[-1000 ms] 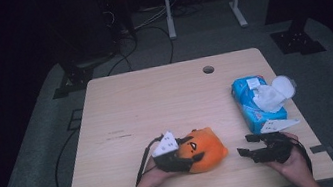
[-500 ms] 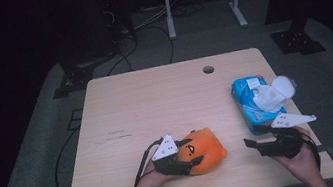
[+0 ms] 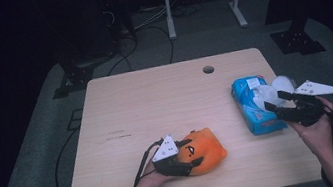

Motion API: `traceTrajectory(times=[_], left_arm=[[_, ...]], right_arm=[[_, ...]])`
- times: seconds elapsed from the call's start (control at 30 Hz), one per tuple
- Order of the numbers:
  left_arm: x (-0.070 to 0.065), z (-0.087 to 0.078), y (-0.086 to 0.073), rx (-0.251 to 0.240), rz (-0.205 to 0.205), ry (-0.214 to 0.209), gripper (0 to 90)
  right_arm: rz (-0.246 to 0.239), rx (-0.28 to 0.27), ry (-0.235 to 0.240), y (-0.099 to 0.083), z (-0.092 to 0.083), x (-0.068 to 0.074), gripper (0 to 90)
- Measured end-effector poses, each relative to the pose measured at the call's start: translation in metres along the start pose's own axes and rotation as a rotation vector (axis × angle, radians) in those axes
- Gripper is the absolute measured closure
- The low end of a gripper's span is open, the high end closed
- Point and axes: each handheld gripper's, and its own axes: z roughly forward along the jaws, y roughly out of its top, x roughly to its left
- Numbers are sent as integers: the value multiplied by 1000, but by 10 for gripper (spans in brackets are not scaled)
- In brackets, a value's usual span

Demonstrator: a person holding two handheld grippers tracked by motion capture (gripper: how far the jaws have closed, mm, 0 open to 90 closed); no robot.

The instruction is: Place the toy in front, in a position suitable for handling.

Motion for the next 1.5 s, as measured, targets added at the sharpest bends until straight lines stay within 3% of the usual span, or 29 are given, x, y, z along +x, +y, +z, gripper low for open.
traceTrajectory(times=[0.13,0.33,0.37,0.5,0.57,0.8,0.9,1.0,1.23,1.37,1.43,1.5], left_arm=[[1,0,-1,-4,-7,-3,289],[1,0,-2,-7,-8,-6,285],[2,0,-2,-7,-8,-8,284],[2,-1,-3,-14,-12,-10,282],[2,-1,-4,-15,-13,-9,282],[2,-1,-4,-14,-14,-9,280],[3,-1,-4,-12,-13,-10,279],[3,-1,-4,-13,-18,-12,271],[3,-2,-4,-7,-8,-7,265],[2,-2,-3,-6,-7,-6,264],[2,-2,-3,-4,-6,-4,261],[2,-2,-3,-3,-6,-3,257]], right_arm=[[16,14,-46,5,6,-16,312],[56,44,-66,5,17,-30,316],[82,56,-56,1,21,-33,333],[100,63,-50,-4,26,-34,378],[120,76,-45,-8,31,-33,462],[186,114,4,-9,37,-26,827],[193,104,46,-6,35,-21,873],[170,96,77,0,32,-14,885],[191,53,136,14,28,-8,891],[160,19,168,27,19,2,891],[109,-6,198,37,10,16,891],[97,-16,215,40,6,22,891]])
